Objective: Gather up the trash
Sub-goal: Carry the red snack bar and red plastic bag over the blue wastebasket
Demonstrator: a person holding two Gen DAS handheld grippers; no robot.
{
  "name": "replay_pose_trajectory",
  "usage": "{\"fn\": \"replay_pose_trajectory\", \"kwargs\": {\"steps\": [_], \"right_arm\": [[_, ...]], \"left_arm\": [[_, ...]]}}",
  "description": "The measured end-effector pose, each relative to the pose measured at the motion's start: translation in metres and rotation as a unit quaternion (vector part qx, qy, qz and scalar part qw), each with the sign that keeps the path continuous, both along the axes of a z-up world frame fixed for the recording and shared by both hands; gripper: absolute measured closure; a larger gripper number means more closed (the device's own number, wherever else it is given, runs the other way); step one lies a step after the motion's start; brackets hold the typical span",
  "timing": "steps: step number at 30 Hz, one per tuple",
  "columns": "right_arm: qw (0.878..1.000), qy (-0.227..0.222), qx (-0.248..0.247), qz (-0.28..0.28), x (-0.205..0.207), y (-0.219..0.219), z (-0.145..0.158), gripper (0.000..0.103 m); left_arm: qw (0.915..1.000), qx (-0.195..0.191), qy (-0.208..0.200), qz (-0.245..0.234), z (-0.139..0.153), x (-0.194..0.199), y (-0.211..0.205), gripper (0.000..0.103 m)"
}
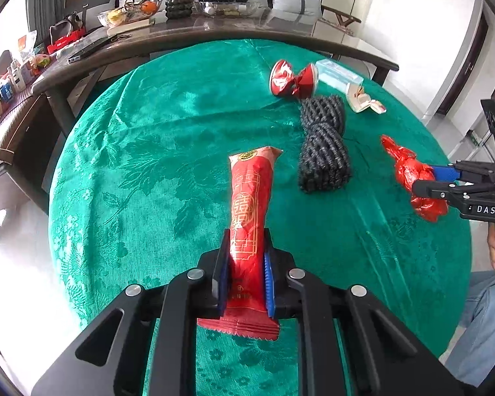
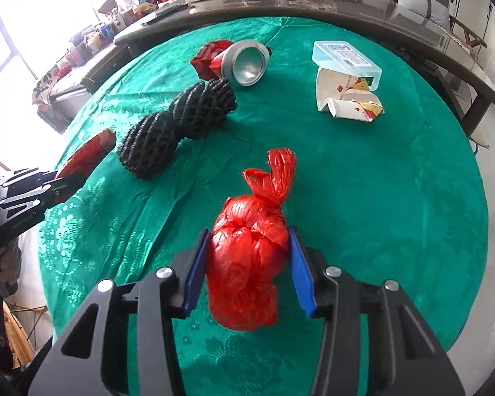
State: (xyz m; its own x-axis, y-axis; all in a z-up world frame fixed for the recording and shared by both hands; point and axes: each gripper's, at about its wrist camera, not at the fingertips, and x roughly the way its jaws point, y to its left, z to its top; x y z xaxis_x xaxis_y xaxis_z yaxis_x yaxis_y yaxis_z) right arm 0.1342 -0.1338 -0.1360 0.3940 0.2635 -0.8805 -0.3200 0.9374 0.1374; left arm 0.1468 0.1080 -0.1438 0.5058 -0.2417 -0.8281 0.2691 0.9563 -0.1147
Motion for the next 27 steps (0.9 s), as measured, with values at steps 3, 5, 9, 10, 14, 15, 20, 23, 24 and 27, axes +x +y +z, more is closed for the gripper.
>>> {"fn": "replay_pose_trajectory", "kwargs": {"steps": [3,5,9,10,14,15,20,23,24,27], "right_arm": [[1.0,-0.014,0.016,-0.002,-0.009,-0.007,0.011,0.059],[1.0,-0.02,0.023,-0.004,-0.014,-0.014,0.017,0.059],[0.999,-0.028,0.042,-0.016,-0.023,-0.034,0.023,0.059],[0.998,-0.03,0.048,-0.021,-0.024,-0.042,0.025,0.059],[0.996,-0.038,0.07,-0.047,-0.032,-0.077,0.036,0.059],[0.995,-0.04,0.072,-0.054,-0.035,-0.086,0.038,0.059],[0.99,-0.061,0.064,-0.105,-0.046,-0.152,0.054,0.059],[0.984,-0.071,0.054,-0.153,-0.055,-0.209,0.06,0.059],[0.982,-0.073,0.05,-0.164,-0.057,-0.223,0.061,0.059],[0.976,-0.074,0.038,-0.202,-0.064,-0.271,0.058,0.059]], "left_arm": [[0.9999,-0.008,-0.013,-0.004,0.012,-0.008,-0.004,0.089],[0.9995,-0.017,-0.022,-0.012,0.021,-0.014,-0.011,0.089],[0.9982,-0.028,-0.039,-0.038,0.04,-0.025,-0.034,0.089],[0.9975,-0.032,-0.042,-0.046,0.045,-0.027,-0.042,0.09],[0.9937,-0.052,-0.046,-0.088,0.058,-0.033,-0.086,0.09],[0.9926,-0.056,-0.046,-0.098,0.06,-0.033,-0.098,0.09],[0.984,-0.065,-0.043,-0.16,0.069,-0.033,-0.175,0.09],[0.9773,-0.069,-0.042,-0.196,0.072,-0.035,-0.22,0.09],[0.9742,-0.071,-0.041,-0.21,0.074,-0.035,-0.24,0.09],[0.9658,-0.076,-0.036,-0.245,0.073,-0.036,-0.297,0.09]]}}
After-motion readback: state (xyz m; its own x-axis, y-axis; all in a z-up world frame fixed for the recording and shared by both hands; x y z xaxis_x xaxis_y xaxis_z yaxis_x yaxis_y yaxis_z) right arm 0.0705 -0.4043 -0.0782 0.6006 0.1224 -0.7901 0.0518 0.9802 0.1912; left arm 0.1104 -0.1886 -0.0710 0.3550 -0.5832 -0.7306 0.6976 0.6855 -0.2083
